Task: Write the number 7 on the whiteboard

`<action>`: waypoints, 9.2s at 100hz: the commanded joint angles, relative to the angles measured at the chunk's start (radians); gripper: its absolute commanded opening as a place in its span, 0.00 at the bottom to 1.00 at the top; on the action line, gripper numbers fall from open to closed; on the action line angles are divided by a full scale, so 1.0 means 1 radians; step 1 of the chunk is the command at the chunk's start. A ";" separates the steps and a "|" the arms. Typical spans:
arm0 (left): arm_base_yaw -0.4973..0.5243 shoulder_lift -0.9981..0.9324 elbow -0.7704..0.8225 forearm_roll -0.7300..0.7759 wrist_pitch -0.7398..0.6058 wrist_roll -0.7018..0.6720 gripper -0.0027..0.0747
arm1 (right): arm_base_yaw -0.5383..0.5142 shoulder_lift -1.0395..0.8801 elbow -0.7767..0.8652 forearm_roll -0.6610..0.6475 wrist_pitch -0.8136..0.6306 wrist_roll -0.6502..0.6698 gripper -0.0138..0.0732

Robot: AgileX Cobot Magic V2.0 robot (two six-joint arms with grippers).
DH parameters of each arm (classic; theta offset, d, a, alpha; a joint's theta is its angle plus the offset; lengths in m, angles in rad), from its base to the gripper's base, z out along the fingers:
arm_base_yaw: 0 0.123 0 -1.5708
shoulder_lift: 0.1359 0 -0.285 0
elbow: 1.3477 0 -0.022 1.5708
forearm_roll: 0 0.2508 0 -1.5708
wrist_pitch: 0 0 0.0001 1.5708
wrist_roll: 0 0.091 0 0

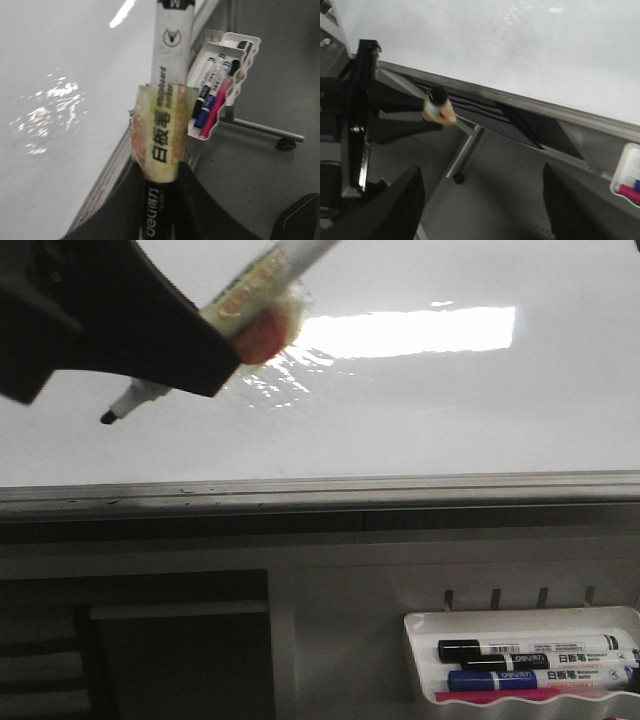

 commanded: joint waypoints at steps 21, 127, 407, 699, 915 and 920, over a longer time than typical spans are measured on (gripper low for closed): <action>-0.107 0.037 -0.040 0.039 -0.084 -0.003 0.01 | 0.001 0.177 -0.117 0.167 0.154 -0.074 0.67; -0.072 0.086 -0.130 -0.001 -0.151 -0.007 0.51 | 0.110 0.330 -0.119 0.150 0.098 -0.191 0.09; 0.448 -0.321 0.169 -0.469 -0.321 -0.006 0.74 | 0.369 0.204 0.039 0.081 -0.480 -0.288 0.10; -0.076 0.115 0.002 -0.163 -0.467 -0.004 0.01 | 0.369 0.250 -0.401 -0.344 0.057 0.073 0.73; 0.257 0.230 0.077 -0.734 -0.693 -0.002 0.73 | 0.239 -0.075 -0.148 -0.577 -0.215 0.333 0.64; 0.257 0.210 0.077 -0.731 -0.681 -0.002 0.73 | 0.239 -0.082 -0.148 -0.577 -0.215 0.333 0.64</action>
